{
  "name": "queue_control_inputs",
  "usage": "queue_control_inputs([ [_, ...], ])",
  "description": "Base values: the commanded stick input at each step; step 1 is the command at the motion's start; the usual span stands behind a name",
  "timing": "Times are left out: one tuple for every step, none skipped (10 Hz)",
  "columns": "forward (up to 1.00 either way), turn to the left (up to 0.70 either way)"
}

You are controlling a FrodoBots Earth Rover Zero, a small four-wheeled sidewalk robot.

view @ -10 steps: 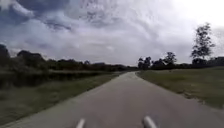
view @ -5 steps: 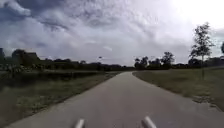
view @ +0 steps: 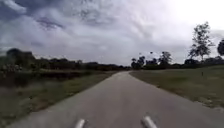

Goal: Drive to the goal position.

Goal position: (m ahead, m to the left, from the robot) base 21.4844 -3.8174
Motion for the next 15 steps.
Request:
queue_control_inputs([
  [0.69, 0.03],
  [0.69, 0.03],
  [0.69, 0.03],
  [0.69, 0.03],
  [0.69, 0.03],
  [0.69, 0.03],
  [0.69, 0.03],
  [0.69, 0.03],
  [0.69, 0.03],
  [0.69, 0.03],
  [0.69, 0.03],
  [0.69, 0.03],
  [0.69, 0.03],
  [0.69, 0.03],
  [0.69, 0.03],
])
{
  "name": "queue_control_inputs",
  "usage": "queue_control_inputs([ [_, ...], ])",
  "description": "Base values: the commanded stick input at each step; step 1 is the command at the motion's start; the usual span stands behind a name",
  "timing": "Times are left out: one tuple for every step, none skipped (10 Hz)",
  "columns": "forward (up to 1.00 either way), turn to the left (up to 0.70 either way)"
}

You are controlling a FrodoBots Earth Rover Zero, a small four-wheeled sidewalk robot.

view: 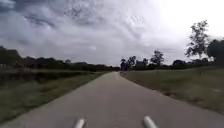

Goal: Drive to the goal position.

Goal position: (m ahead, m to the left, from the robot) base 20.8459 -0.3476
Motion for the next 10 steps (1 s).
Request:
queue_control_inputs([
  [0.69, 0.03],
  [0.69, 0.03],
  [0.69, 0.03],
  [0.69, 0.03],
  [0.69, 0.03],
  [0.69, 0.03],
  [0.69, 0.15],
  [0.69, 0.32],
  [0.69, 0.34],
  [0.69, 0.34],
])
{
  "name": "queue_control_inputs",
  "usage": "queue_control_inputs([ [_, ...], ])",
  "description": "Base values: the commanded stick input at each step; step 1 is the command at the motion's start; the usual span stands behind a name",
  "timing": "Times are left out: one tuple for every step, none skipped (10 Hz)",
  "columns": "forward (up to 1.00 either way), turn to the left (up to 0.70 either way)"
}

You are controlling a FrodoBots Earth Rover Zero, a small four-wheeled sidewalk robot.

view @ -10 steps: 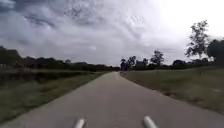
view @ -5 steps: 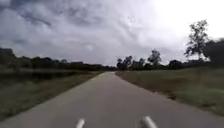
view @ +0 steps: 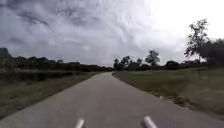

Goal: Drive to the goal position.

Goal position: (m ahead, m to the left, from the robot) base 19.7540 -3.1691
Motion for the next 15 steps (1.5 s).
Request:
queue_control_inputs([
  [0.69, 0.34],
  [0.69, 0.34],
  [0.69, 0.34],
  [0.69, 0.05],
  [0.69, 0.04],
  [0.69, 0.03],
  [0.69, 0.13],
  [0.69, 0.33],
  [0.69, 0.33],
  [0.69, 0.23],
  [0.69, 0.09],
  [0.69, 0.03],
  [0.69, 0.03],
  [0.69, 0.03],
  [0.69, 0.03],
])
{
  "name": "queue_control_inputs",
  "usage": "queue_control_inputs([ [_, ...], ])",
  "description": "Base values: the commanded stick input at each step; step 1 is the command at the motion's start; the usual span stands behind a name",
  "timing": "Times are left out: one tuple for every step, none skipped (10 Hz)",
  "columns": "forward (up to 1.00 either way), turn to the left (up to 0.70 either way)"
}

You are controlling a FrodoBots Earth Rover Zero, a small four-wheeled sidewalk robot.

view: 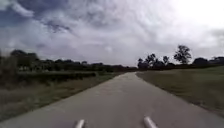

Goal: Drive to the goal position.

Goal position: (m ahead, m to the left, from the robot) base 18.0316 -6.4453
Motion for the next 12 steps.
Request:
queue_control_inputs([
  [0.69, 0.03],
  [0.69, 0.03],
  [0.69, 0.03],
  [0.69, 0.03],
  [0.69, 0.03],
  [0.69, 0.03],
  [0.69, 0.03],
  [0.69, 0.03],
  [0.69, 0.03],
  [0.69, 0.03],
  [0.69, 0.03],
  [0.69, 0.03],
])
